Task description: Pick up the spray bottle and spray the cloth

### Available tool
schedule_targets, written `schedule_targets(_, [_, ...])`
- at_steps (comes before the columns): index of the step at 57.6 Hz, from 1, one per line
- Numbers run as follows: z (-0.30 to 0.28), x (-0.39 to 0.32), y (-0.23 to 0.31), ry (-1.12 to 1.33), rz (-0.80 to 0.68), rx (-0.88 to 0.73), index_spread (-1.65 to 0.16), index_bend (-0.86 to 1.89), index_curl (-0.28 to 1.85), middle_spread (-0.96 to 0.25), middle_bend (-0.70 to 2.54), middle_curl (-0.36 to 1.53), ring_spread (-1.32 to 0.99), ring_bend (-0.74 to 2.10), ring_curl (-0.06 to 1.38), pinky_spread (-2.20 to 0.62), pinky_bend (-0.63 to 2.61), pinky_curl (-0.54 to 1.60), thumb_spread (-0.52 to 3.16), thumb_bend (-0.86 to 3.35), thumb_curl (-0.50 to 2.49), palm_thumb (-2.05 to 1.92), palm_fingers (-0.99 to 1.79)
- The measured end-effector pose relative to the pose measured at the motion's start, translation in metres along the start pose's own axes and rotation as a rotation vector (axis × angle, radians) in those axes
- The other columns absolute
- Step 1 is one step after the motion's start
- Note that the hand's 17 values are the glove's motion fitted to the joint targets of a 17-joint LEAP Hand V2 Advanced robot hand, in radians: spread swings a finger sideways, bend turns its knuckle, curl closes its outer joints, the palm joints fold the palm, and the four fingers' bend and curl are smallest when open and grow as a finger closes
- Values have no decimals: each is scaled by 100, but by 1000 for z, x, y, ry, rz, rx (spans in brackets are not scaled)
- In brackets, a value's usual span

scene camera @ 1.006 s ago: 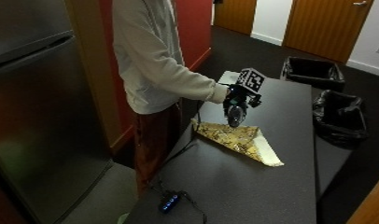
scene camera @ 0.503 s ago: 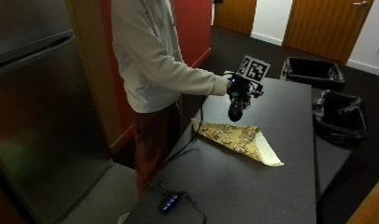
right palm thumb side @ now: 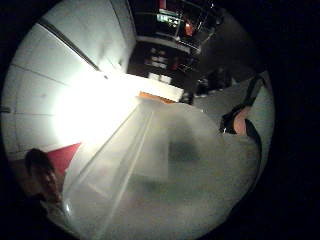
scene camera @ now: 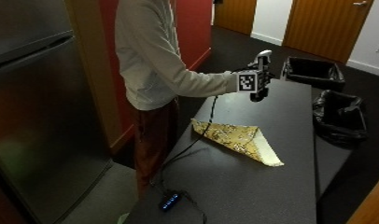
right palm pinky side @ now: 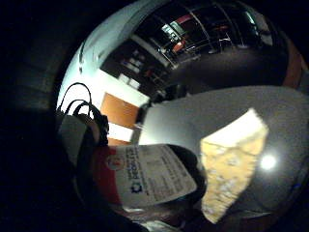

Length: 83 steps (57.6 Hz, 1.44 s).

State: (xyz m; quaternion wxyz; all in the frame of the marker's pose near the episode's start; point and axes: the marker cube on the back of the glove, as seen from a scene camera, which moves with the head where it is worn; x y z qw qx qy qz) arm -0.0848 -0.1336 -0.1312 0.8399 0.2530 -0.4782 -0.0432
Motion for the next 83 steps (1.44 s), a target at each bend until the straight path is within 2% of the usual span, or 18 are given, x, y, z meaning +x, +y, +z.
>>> schedule_targets(4, [40,12,-25,-100,38,231,-15,43,52,-15,53,48,-19,57,44,-19,33,37,10,-3,78,97,135])
schedule_targets(7, [65,19,-30,-159,54,271,-15,42,52,-15,53,48,-19,57,43,-19,33,38,10,-3,78,97,135])
schedule_targets(11, [92,37,-29,-161,78,247,-15,41,52,-15,53,48,-19,57,43,-19,33,37,11,-3,78,97,135])
schedule_targets(15, [117,65,-16,-61,99,129,-15,41,52,-15,53,48,-19,57,43,-18,33,37,12,-3,79,97,135])
schedule_targets(19, [150,65,-33,-153,106,206,-15,41,52,-15,52,48,-20,56,43,-18,33,37,12,-3,79,97,135])
schedule_targets(21, [168,69,-32,-160,107,182,-15,40,52,-15,52,48,-20,56,43,-18,33,37,12,-3,79,98,135])
schedule_targets(30, [220,140,3,206,124,-126,-15,39,52,-15,51,48,-20,56,43,-18,32,37,13,-3,79,98,134])
schedule_targets(37, [239,128,-17,42,121,1,-16,36,52,-15,49,47,-20,54,43,-19,33,37,16,-3,79,98,131])
schedule_targets(40, [248,134,-12,63,124,-39,-16,35,51,-15,47,46,-20,52,42,-19,34,37,18,-3,79,97,128])
schedule_targets(44, [250,141,-5,123,125,-99,-16,33,51,-14,44,46,-20,50,41,-19,34,37,21,-3,79,98,126])
schedule_targets(52, [249,142,-19,168,99,-54,-19,23,49,-14,37,44,-19,46,40,-18,37,38,32,-4,78,96,119])
schedule_targets(59, [241,120,-5,45,95,-181,-24,11,43,-14,33,43,-17,44,39,-15,33,37,56,-6,71,87,106])
schedule_targets(63, [231,118,-10,57,83,-154,-26,9,40,-13,29,42,-16,41,39,-13,35,38,67,-6,67,82,97])
schedule_targets(66, [227,115,-9,60,71,-187,-28,8,38,-13,26,41,-16,39,39,-10,36,39,73,-6,64,78,87])
schedule_targets(73, [206,98,9,39,61,-306,-33,1,29,-10,16,38,-12,35,38,0,43,41,82,-7,55,65,40])
schedule_targets(75, [199,95,8,51,46,-282,-34,3,27,-9,17,38,-11,36,37,1,45,41,83,-6,53,64,38])
schedule_targets(78, [182,89,-7,80,9,-140,-35,4,24,-8,17,37,-11,38,36,3,47,40,85,-5,50,61,35])
schedule_targets(83, [156,77,27,82,-17,-355,-36,7,21,-7,19,36,-9,40,35,6,49,39,86,-4,47,60,33])
